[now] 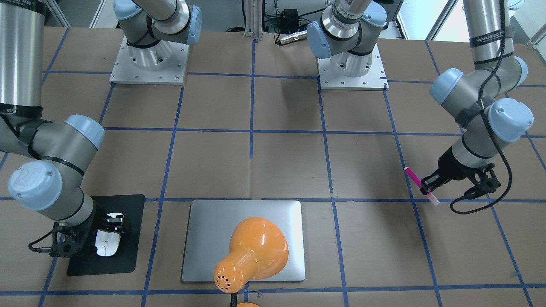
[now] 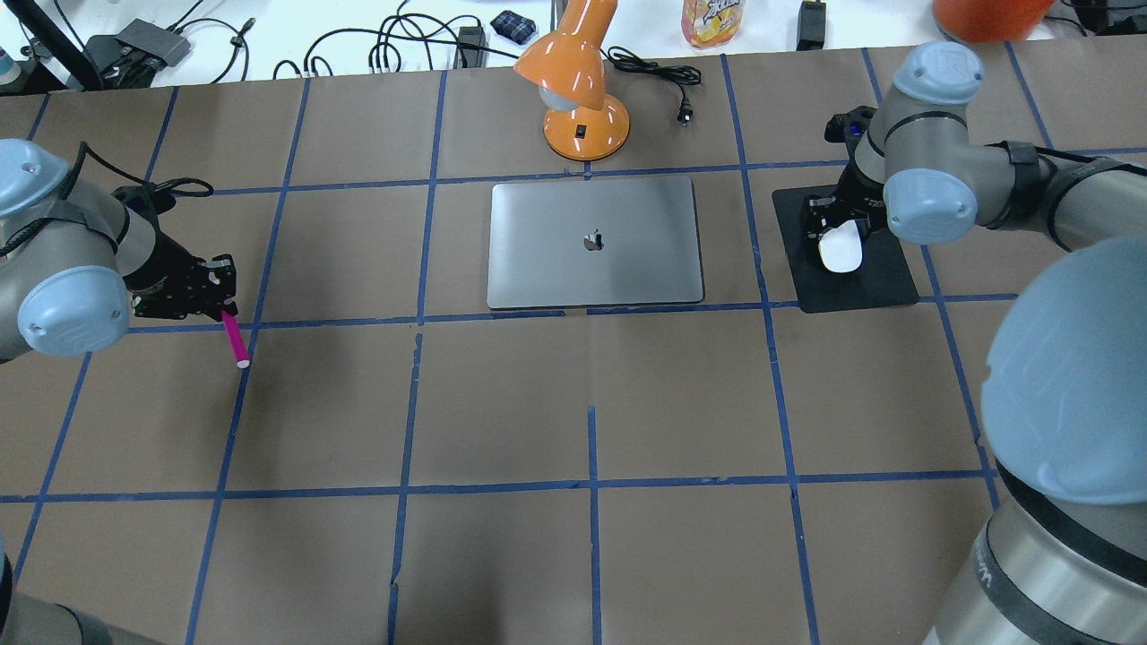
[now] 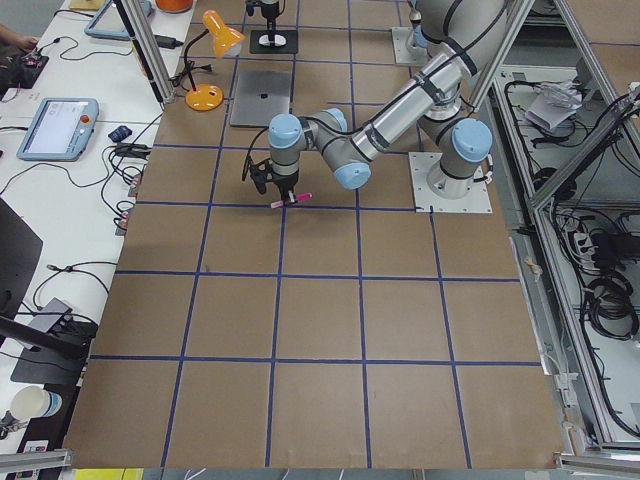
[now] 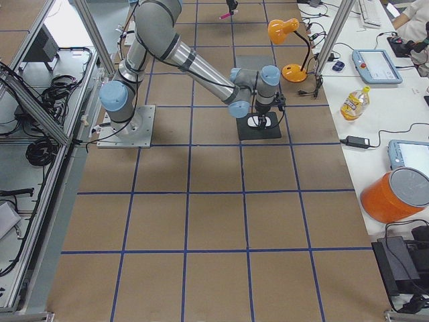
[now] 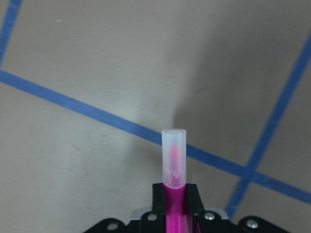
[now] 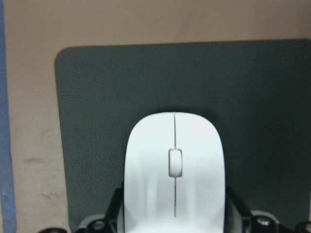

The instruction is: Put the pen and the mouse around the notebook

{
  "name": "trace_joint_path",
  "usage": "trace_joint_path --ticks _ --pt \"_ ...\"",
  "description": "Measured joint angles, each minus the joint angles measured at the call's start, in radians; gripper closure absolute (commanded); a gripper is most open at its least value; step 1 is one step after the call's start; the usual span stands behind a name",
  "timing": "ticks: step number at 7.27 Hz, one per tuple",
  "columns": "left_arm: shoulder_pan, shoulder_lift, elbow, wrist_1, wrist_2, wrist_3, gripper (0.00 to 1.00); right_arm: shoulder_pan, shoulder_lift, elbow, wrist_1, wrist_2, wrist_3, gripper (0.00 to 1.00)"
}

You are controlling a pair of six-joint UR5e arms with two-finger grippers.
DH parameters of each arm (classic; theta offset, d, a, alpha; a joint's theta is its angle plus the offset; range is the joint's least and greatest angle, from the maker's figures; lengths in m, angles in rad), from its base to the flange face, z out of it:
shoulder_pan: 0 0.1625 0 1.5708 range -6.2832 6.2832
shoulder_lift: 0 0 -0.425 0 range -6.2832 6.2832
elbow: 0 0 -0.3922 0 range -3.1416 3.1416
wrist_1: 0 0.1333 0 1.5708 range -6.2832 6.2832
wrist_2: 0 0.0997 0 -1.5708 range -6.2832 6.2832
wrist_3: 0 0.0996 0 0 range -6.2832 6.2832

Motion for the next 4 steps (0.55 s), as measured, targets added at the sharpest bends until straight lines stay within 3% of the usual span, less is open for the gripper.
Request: trace_joint_path --ticks 4 --pt "-0.197 0.039 0.0 -0.025 -0.018 -0.535 1.0 0.003 -0.092 -0.021 0.104 -0.025 0.024 0.0"
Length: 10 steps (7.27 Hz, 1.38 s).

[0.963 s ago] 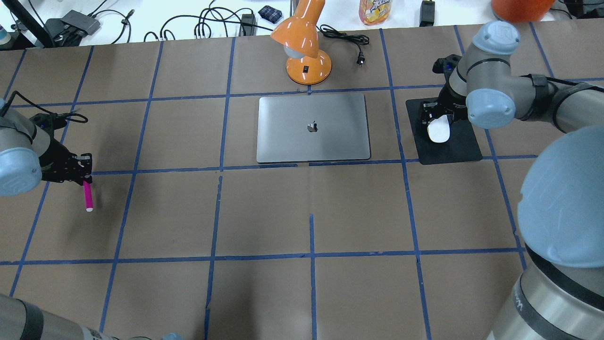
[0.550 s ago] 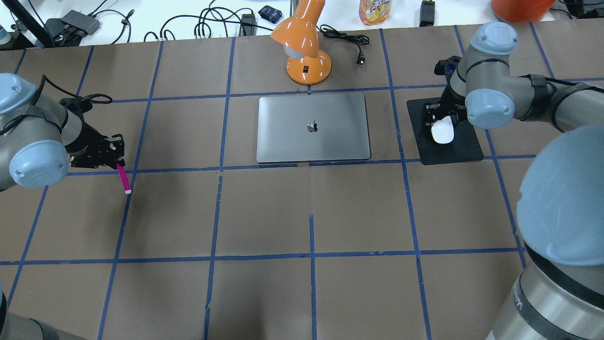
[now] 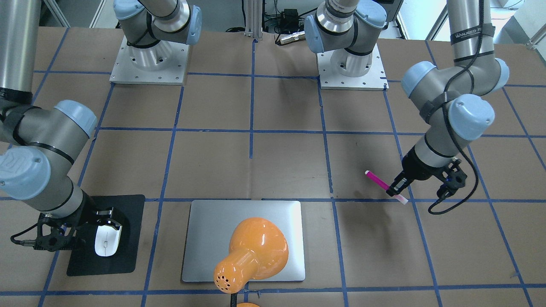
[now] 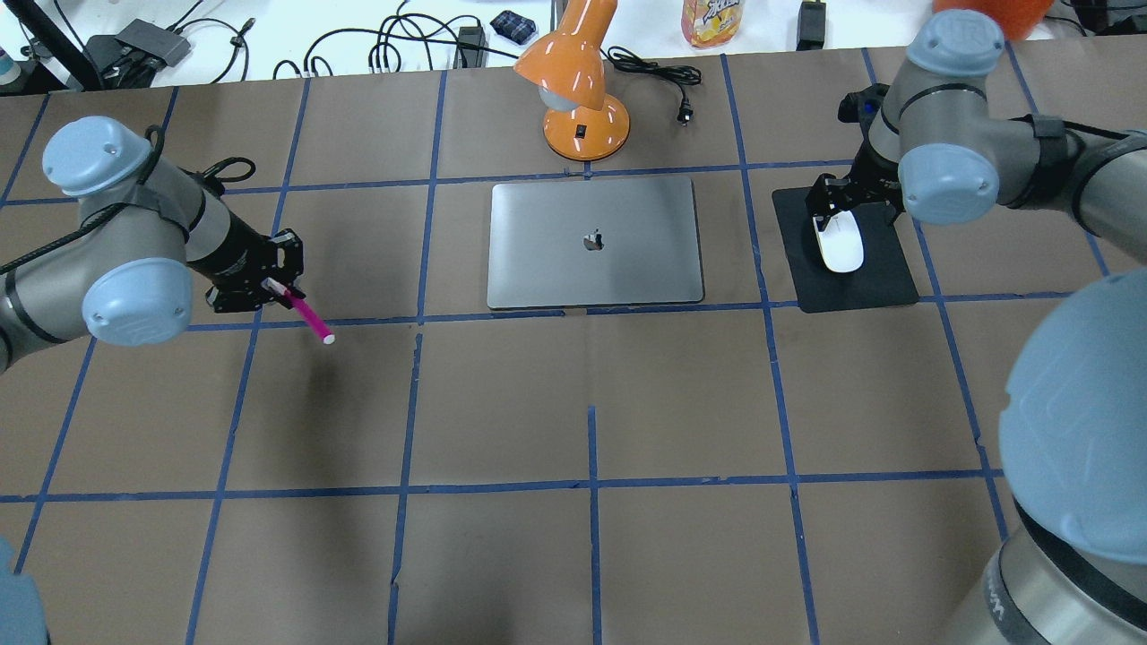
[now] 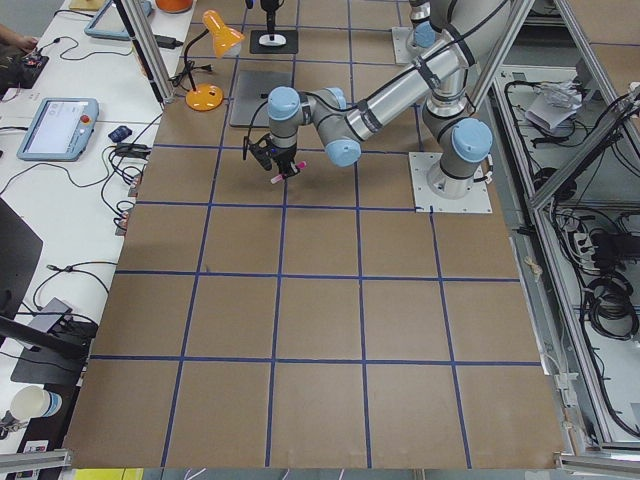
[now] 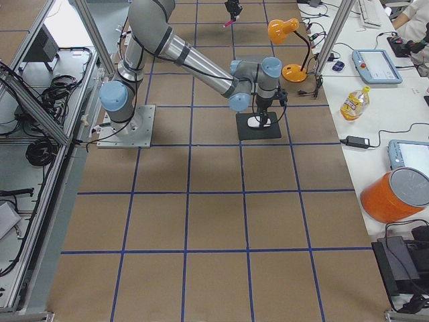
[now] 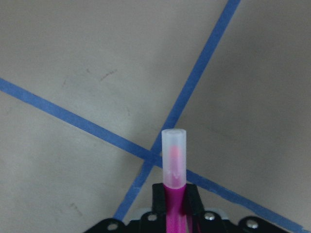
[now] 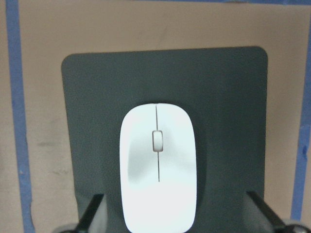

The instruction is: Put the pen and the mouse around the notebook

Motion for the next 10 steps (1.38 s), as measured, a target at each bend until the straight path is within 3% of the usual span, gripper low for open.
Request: trace_joint_path --ticks 3,5,8,10 --pt "-0.283 -0.006 0.007 0.011 0.003 -0.599 1.0 0.045 -0.2 -0.014 0.213 0.046 0.135 0.0" --pt "-0.428 -0.028 0.013 0.016 0.004 -0.899 1.0 0.1 -0.309 -0.049 0.341 0.05 0.242 0.0" --pt "-0.548 -0.078 0.022 0.053 0.002 -1.186 1.0 0.189 -0.442 -0.112 0.501 -0.001 0.337 0.0" --pt "-0.588 -0.121 0.043 0.095 0.002 -1.265 1.0 0.218 -0.47 -0.11 0.522 0.001 0.336 0.0"
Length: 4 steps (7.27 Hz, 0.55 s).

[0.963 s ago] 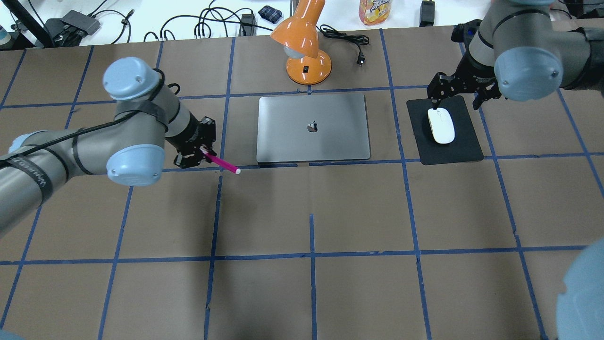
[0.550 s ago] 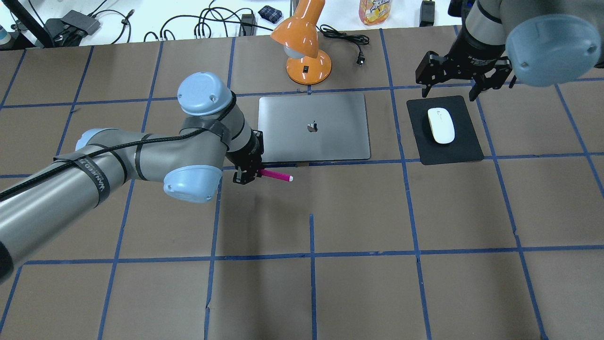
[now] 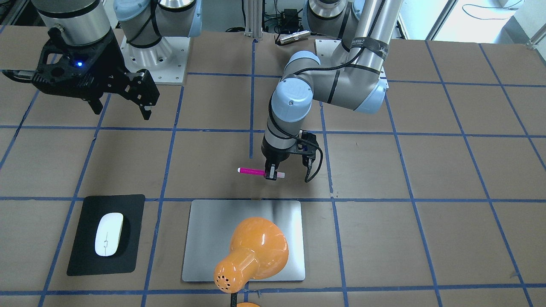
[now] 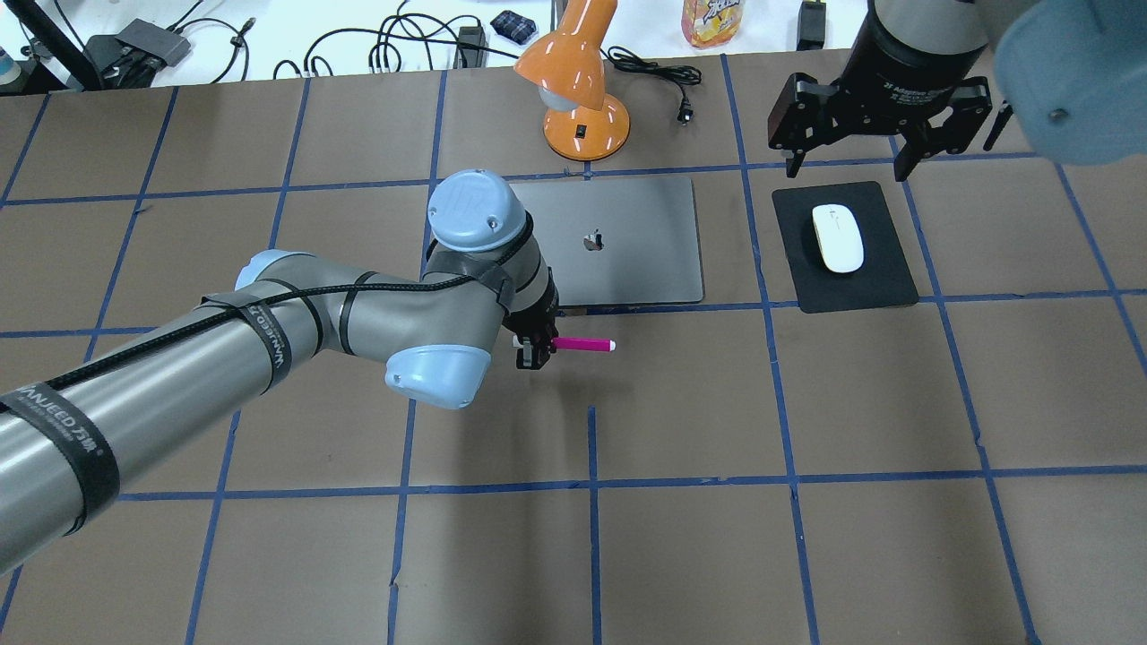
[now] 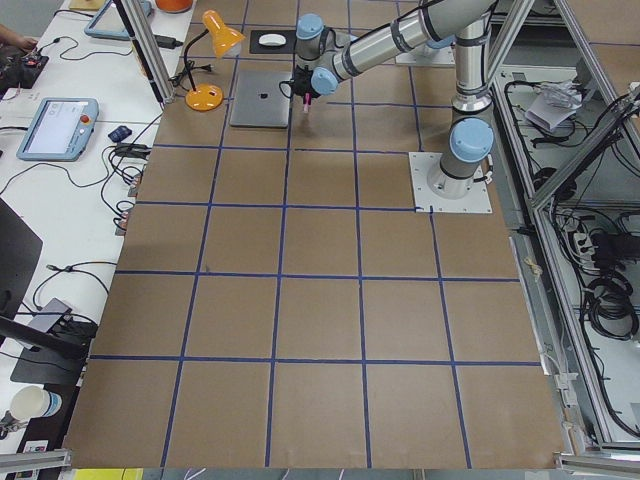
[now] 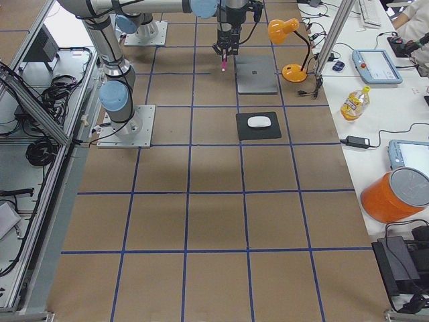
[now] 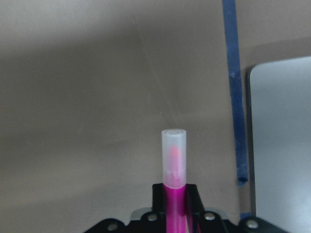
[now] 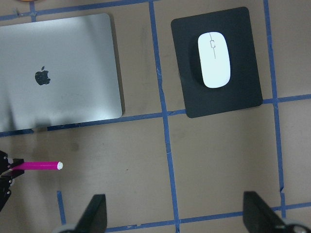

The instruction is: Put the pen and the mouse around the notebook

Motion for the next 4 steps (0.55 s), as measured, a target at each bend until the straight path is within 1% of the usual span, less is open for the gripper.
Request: trace_joint_path --ticks 4 --pt "-0.026 -0.05 0.018 0.008 0.001 -0.031 1.0 0.004 -0.017 0.007 0.004 0.007 -0.015 0.0"
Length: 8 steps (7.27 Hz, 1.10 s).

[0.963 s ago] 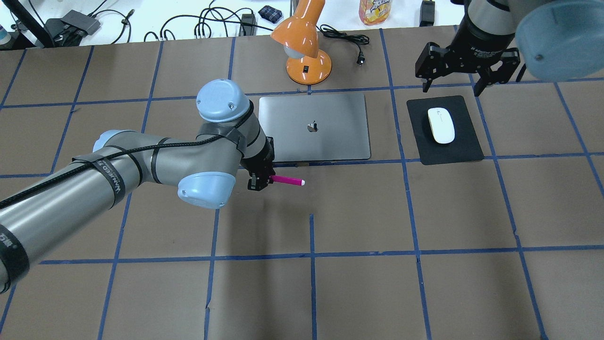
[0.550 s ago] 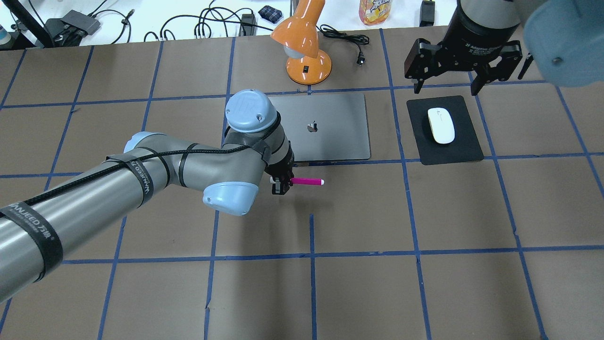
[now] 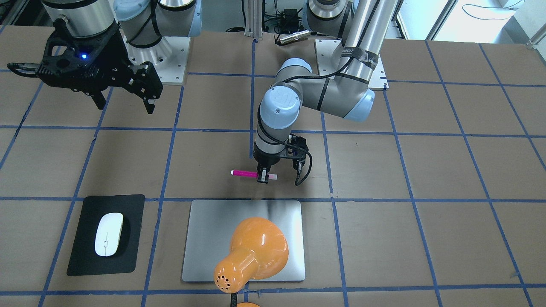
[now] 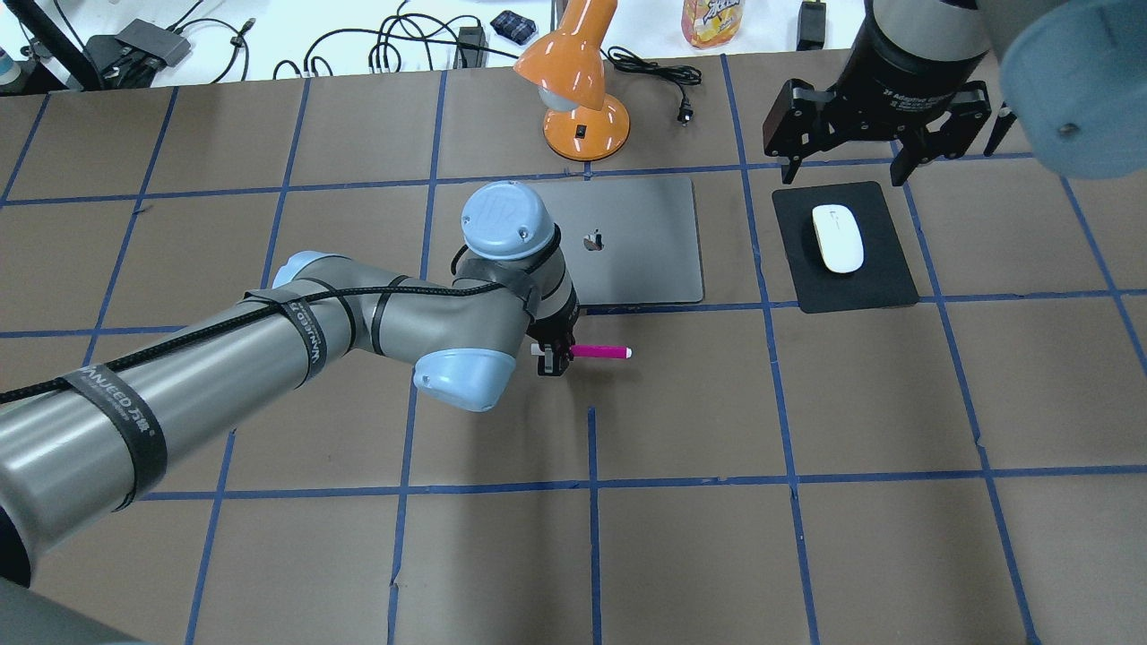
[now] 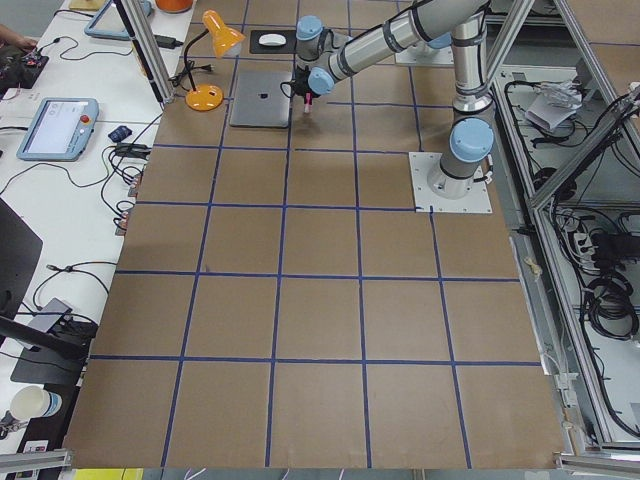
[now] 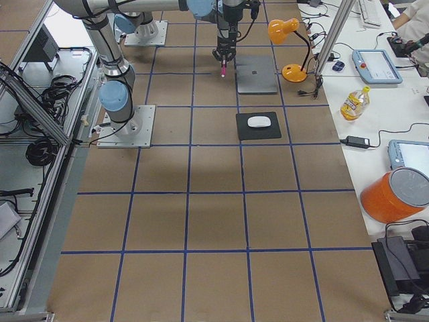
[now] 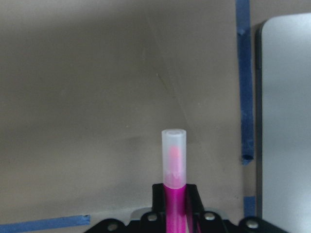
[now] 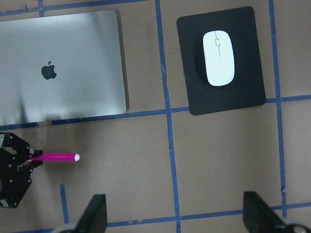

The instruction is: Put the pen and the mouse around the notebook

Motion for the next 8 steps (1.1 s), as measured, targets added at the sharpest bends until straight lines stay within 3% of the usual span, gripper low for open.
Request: trace_joint_path --ticks 3,4,5,8 --pt "-0.001 -0.013 0.001 0.0 0.009 0.003 0.67 0.0 0.0 0.001 0.0 0.0 -0.003 0.0" --pt "-0.001 -0.015 0.001 -0.001 0.017 0.006 0.4 0.0 0.0 0.001 0.0 0.0 -0.003 0.0" --pt "-0.001 -0.017 0.001 -0.002 0.021 0.009 0.0 0.0 0.0 0.001 0.0 0.0 -0.003 0.0" --pt "-0.01 0.004 0.003 -0.003 0.022 0.081 0.0 0.0 0.0 0.001 0.0 0.0 -0.003 0.0"
